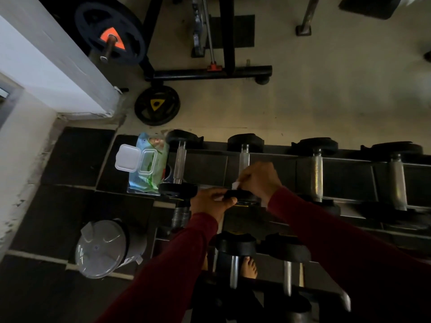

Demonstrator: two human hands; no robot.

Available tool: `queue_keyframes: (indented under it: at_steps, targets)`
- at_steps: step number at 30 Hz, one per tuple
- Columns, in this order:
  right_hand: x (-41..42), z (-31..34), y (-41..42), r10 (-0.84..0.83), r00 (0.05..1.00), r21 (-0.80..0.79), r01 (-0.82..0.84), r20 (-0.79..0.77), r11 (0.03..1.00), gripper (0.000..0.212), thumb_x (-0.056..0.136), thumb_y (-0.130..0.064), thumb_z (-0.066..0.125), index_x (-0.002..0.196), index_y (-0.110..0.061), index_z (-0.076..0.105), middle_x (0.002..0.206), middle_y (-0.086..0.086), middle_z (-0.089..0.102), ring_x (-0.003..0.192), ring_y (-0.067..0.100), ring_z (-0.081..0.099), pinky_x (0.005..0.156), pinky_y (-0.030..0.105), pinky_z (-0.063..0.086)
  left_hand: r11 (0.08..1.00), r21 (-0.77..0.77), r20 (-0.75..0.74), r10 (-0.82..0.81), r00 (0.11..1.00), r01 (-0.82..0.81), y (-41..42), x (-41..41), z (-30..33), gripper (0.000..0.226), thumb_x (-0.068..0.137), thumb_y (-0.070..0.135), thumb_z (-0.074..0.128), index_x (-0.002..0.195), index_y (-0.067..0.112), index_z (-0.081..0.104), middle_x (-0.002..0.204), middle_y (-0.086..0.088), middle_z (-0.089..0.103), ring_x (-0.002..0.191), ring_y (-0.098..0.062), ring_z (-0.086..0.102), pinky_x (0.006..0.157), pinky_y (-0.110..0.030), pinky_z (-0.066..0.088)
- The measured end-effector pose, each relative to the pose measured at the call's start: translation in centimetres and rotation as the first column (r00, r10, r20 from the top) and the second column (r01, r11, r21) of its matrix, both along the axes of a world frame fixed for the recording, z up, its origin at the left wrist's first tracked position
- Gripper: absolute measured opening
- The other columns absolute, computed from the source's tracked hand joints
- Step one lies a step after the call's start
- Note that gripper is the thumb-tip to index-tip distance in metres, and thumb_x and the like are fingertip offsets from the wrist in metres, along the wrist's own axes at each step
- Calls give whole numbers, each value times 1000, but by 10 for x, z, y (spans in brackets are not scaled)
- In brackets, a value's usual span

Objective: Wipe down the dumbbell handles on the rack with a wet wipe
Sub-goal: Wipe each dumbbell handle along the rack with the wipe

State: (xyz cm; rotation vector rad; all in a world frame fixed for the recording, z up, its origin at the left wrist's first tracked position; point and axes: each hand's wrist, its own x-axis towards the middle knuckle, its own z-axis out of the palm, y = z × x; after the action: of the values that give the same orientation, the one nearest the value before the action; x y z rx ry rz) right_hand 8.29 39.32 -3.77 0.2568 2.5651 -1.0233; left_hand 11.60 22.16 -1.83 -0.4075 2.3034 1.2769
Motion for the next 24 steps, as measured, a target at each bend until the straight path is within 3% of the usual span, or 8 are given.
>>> queue_keyframes:
  at_steps: [3, 6, 10, 15, 18, 22, 24]
  targets:
    - [7, -2, 13, -59, 998, -19, 59, 32, 998, 15, 80, -21, 79, 88, -29, 69, 96, -9, 70, 80, -1, 64, 71, 15, 52, 999, 36, 13, 20, 1000, -20, 0, 2, 1, 33, 71, 17, 87, 100, 24, 73, 103, 6, 72, 98, -4, 65, 96, -29, 52]
    - [7, -6, 4, -71, 997, -49, 72, 21, 996, 13, 83, -21, 77, 94, -27, 71, 100, -8, 71, 86, 2, 66, 81, 21, 56, 1000, 17, 14, 21, 1000, -21, 1, 1, 1, 30, 72, 16, 85, 91, 32, 69, 96, 12, 69, 99, -5, 65, 96, -28, 52]
    - [13, -15, -11, -40, 985, 32, 46, -166, 998, 11, 88, -27, 73, 99, -29, 72, 102, -10, 71, 82, -4, 62, 74, 9, 48, 998, -53, 36, -13, 999, 15, 4, -2, 5, 28, 75, 21, 83, 100, 26, 71, 95, 15, 65, 91, 0, 59, 69, -5, 39]
    - [0, -19, -4, -265, 925, -46, 263, -273, 964, 12, 94, -24, 65, 105, -21, 70, 101, -6, 70, 84, 3, 67, 80, 26, 59, 997, -71, 36, 7, 999, -5, 7, -2, 3, 34, 70, 37, 86, 99, 26, 73, 96, 15, 68, 81, 10, 56, 63, -3, 35]
    - [-22, -17, -2, -384, 845, -51, 395, -371, 917, 10, 91, -20, 69, 101, -18, 72, 92, -5, 73, 75, 3, 67, 75, 25, 60, 995, -97, 23, 25, 999, -23, 11, -2, 0, 31, 70, 33, 87, 98, 25, 75, 93, 15, 70, 85, 3, 62, 68, -9, 40]
    - [-34, -12, -5, -636, 722, -241, 588, -273, 772, 6, 86, -18, 75, 92, -16, 73, 80, -14, 65, 68, -7, 59, 67, 10, 52, 989, -116, -9, 88, 996, -88, 16, -2, 0, 33, 67, 24, 89, 96, 21, 74, 84, 15, 65, 81, -1, 62, 64, -7, 40]
    - [-34, -14, -6, -791, 608, -365, 722, -69, 587, 5, 85, -17, 76, 88, -17, 71, 80, -11, 66, 72, -2, 62, 67, 17, 54, 987, -107, -5, 117, 993, -117, 18, -2, 0, 30, 66, 21, 90, 91, 23, 72, 85, 13, 66, 82, -3, 64, 69, -12, 44]
